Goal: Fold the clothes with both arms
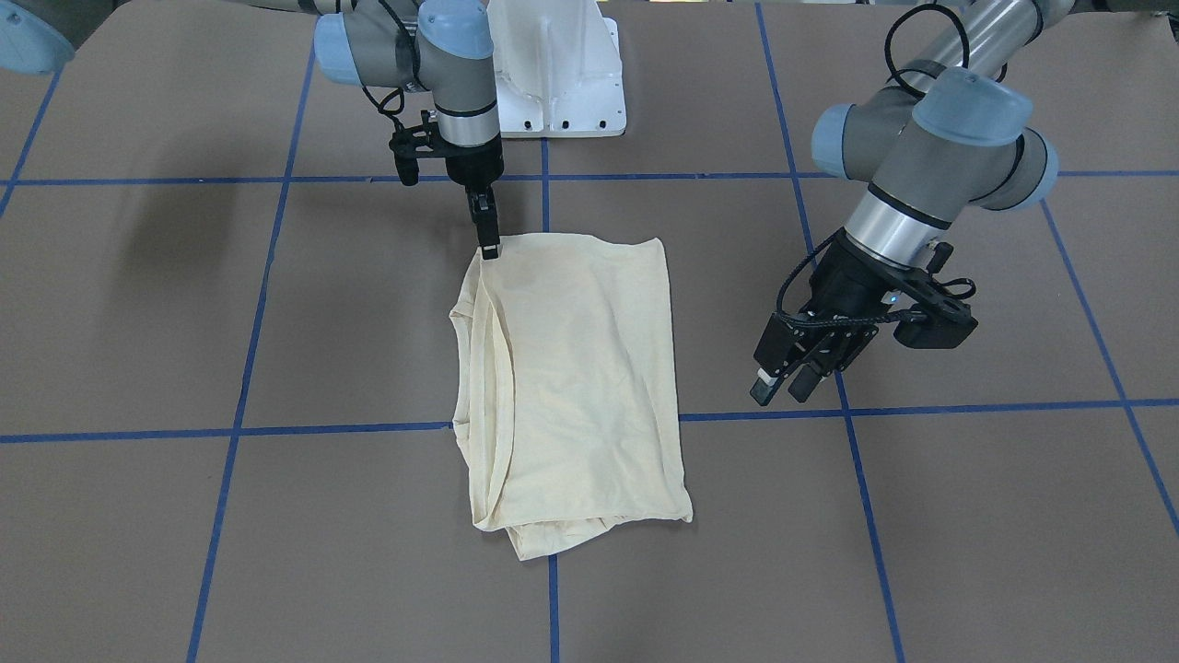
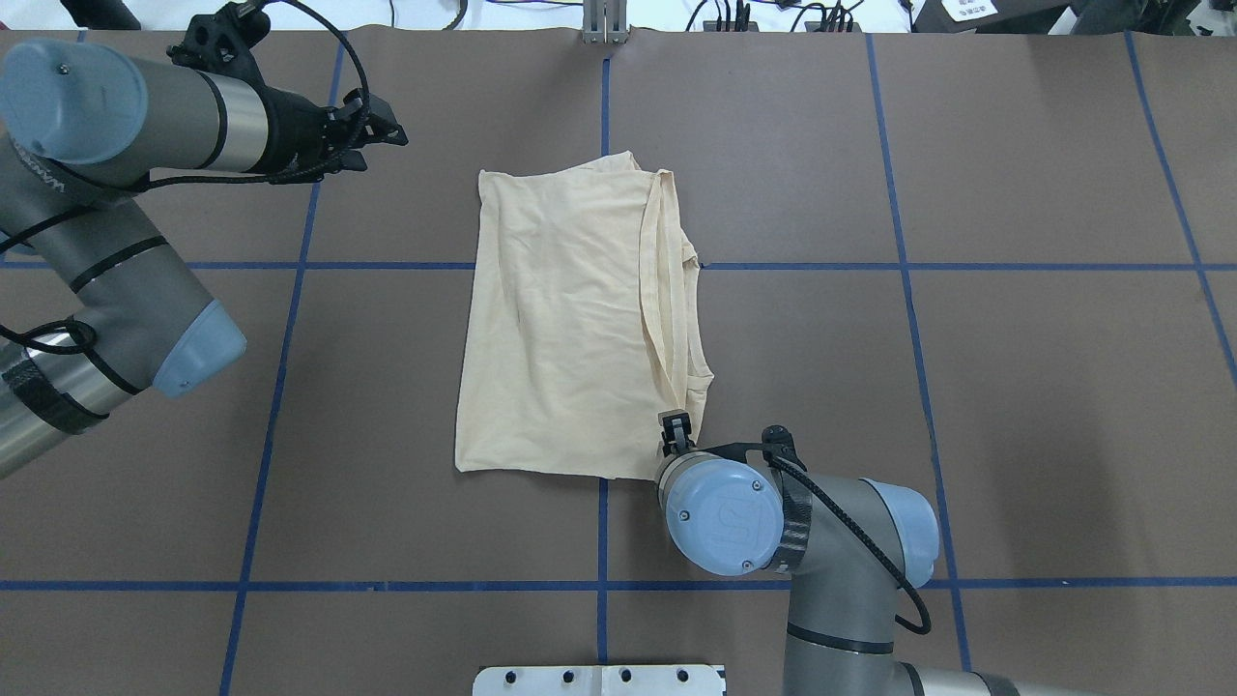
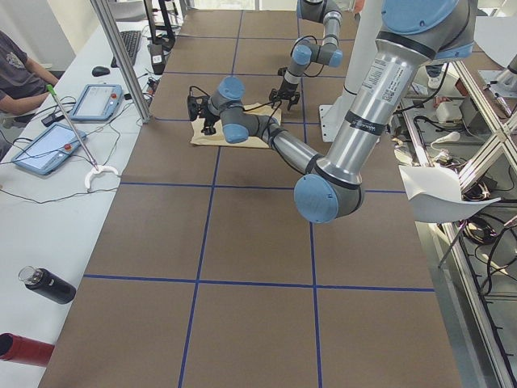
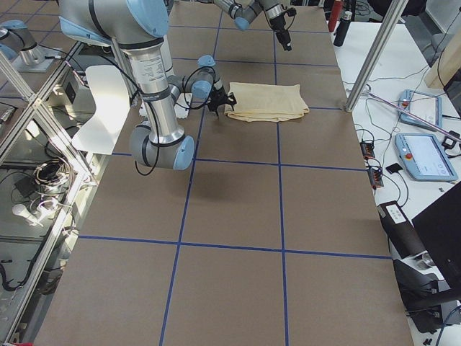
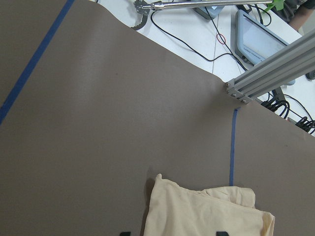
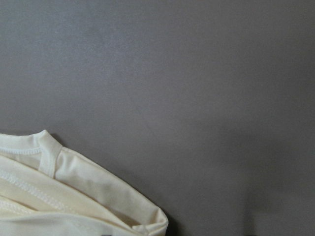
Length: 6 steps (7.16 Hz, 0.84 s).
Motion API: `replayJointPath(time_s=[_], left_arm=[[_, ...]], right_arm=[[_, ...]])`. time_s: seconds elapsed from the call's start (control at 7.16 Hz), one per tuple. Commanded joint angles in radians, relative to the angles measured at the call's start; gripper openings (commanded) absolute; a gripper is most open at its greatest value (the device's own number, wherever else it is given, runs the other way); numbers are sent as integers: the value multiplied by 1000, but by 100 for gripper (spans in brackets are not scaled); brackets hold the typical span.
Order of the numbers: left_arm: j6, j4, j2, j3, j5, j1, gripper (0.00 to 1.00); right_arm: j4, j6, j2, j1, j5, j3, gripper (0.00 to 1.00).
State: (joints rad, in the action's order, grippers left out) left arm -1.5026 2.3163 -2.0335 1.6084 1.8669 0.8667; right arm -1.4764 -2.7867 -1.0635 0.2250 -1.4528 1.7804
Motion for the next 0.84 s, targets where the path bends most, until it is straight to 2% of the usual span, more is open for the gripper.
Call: replayJointPath(time_s=[0.0, 0.14, 0.42, 0.7], left_arm=[[1, 0, 1, 1, 0, 0, 65], [1, 0, 6, 1, 0, 0, 65], [2, 0, 18, 5, -2, 0, 65], [4, 2, 21, 4, -2, 1, 65]], right_arm=[[1, 0, 2, 3, 3, 2, 33], [1, -1, 2, 10, 2, 7, 0], [-2, -11, 28, 59, 8, -1, 0], [2, -11, 30, 54, 6, -6, 0]])
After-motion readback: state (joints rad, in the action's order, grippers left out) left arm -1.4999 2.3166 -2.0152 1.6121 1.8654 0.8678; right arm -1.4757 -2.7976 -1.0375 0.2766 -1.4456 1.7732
